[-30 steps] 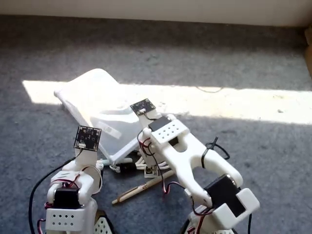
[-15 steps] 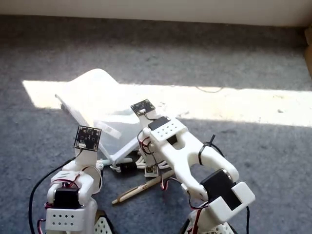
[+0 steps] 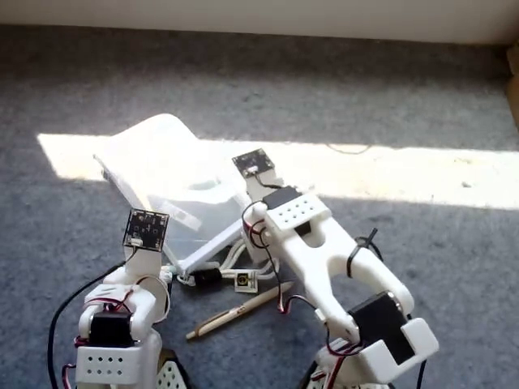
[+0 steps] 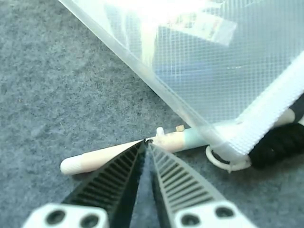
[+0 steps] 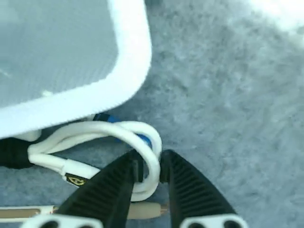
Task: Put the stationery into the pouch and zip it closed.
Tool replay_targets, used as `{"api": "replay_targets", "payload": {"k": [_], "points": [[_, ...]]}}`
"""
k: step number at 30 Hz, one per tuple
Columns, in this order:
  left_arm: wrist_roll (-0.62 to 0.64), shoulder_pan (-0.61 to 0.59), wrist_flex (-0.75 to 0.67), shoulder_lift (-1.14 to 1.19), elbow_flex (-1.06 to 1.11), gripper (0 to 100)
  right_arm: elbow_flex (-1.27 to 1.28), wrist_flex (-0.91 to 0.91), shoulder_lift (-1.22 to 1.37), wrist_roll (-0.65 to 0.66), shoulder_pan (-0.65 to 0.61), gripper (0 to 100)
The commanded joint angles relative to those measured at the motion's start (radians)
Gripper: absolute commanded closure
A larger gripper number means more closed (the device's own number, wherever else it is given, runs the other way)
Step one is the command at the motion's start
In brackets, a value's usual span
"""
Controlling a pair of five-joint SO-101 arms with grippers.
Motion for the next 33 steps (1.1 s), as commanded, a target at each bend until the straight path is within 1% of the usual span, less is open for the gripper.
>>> {"api": "replay_targets", "payload": {"k": [1,4,11,18,21,29,33], "points": [[0.009,-0.015,0.005,-0.001,0.021,99,-0.012,0.054,-0.079,0.008,0.027,95.6],[0.009,-0.015,0.005,-0.001,0.021,99,-0.004,0.065,-0.105,0.049,0.027,96.4],[0.009,-0.015,0.005,-0.001,0.021,99,-0.002,0.065,-0.119,0.057,0.039,96.5],[0.009,-0.015,0.005,-0.001,0.021,99,-0.013,0.067,-0.122,0.057,0.185,98.4],[0.009,-0.015,0.005,-0.001,0.021,99,-0.013,0.067,-0.133,0.058,0.223,98.4],[0.009,-0.015,0.005,-0.001,0.021,99,-0.005,0.067,-0.349,0.061,0.328,98.3],[0.009,-0.015,0.005,-0.001,0.021,99,-0.004,0.067,-0.401,0.061,0.367,98.2]]}}
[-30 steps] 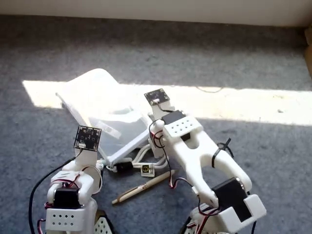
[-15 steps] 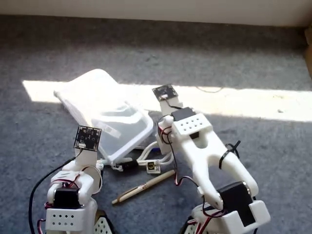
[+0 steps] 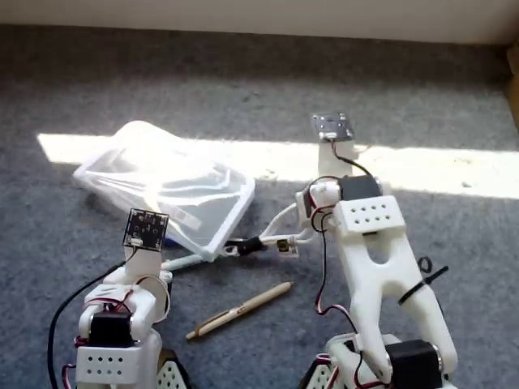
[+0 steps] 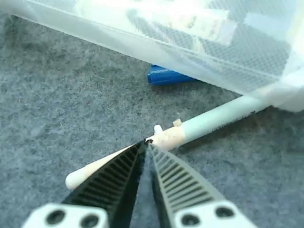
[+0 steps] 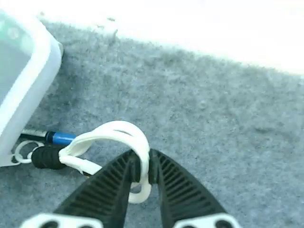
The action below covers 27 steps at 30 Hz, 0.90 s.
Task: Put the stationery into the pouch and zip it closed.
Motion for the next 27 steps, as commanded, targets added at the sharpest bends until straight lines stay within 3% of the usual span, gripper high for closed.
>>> {"api": "replay_targets", "payload": {"k": [1,4,8,11,15,19,27], "points": [[0.009,-0.015,0.005,-0.001,0.021,99,-0.005,0.007,-0.067,0.009,0.051,98.2],[0.009,-0.015,0.005,-0.001,0.021,99,-0.005,0.019,-0.067,0.054,0.087,97.0],[0.009,-0.015,0.005,-0.001,0.021,99,-0.015,0.242,-0.076,0.207,0.11,84.3],[0.009,-0.015,0.005,-0.001,0.021,99,-0.05,0.329,-0.087,0.213,0.122,75.4],[0.009,-0.015,0.005,-0.001,0.021,99,-0.11,0.384,-0.093,0.219,0.113,74.5],[0.009,-0.015,0.005,-0.001,0.021,99,-0.143,0.378,-0.082,0.219,-0.022,74.5],[0.009,-0.015,0.005,-0.001,0.021,99,-0.116,0.136,-0.016,0.219,-0.255,74.5]]}}
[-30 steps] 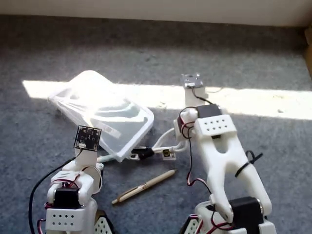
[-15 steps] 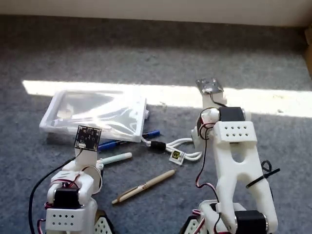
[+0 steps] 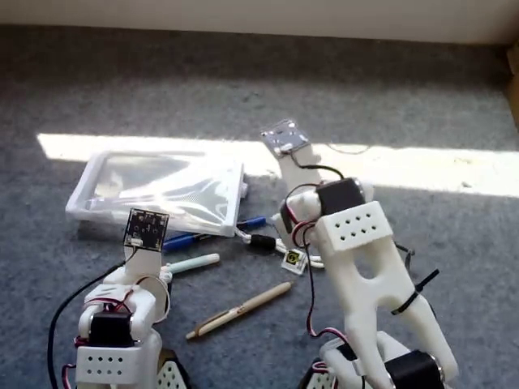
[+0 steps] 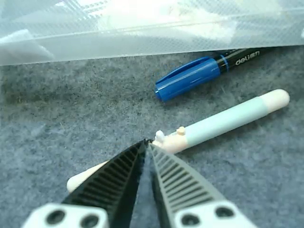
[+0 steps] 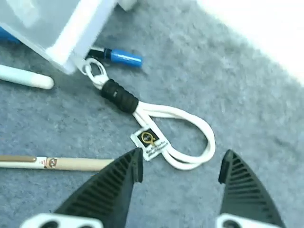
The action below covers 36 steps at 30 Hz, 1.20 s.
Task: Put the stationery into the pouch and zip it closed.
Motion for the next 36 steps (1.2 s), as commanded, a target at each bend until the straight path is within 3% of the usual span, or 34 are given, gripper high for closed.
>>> {"api": "replay_targets", "payload": {"k": [1,9,20,36], "points": [[0.009,-0.015,0.005,-0.001,0.021,99,-0.03,-0.082,0.068,0.009,-0.071,74.5],[0.009,-0.015,0.005,-0.001,0.021,99,-0.027,-0.209,0.277,0.011,-0.171,74.5],[0.009,-0.015,0.005,-0.001,0.021,99,-0.028,-0.312,0.46,0.011,-0.196,74.6],[0.009,-0.015,0.005,-0.001,0.021,99,-0.019,-0.41,0.49,0.074,-0.202,74.6]]}}
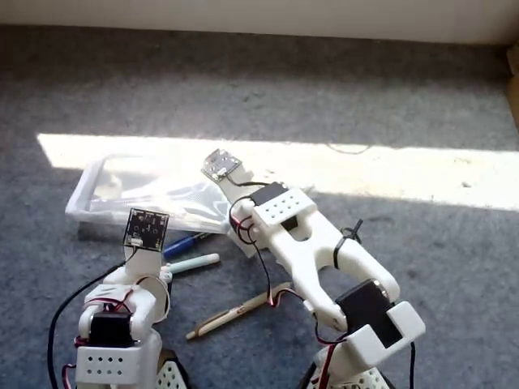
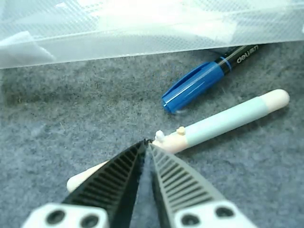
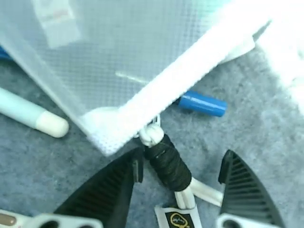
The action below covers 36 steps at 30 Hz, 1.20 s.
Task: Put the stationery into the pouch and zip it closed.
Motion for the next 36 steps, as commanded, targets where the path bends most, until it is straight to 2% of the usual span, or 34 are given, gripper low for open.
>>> {"api": "replay_targets", "payload": {"k": [1,7,10,15,21,26,32,36], "points": [[0.009,-0.015,0.005,-0.001,0.021,99,-0.019,-0.012,-0.005,0.012,-0.008,74.6],[0.009,-0.015,0.005,-0.001,0.021,99,0.012,-0.018,-0.005,0.014,-0.01,74.7],[0.009,-0.015,0.005,-0.001,0.021,99,0.048,-0.081,-0.005,0.014,-0.031,75.2],[0.009,-0.015,0.005,-0.001,0.021,99,0.079,-0.117,-0.005,0.014,-0.053,83.7],[0.009,-0.015,0.005,-0.001,0.021,99,0.091,-0.111,-0.005,0.014,-0.051,85.6],[0.009,-0.015,0.005,-0.001,0.021,99,0.084,-0.082,-0.016,0.014,-0.051,99.8],[0.009,-0.015,0.005,-0.001,0.021,99,0.054,0.064,-0.025,0.008,-0.048,99.3],[0.009,-0.015,0.005,-0.001,0.021,99,0.01,0.105,-0.127,0.006,-0.051,99.3]]}}
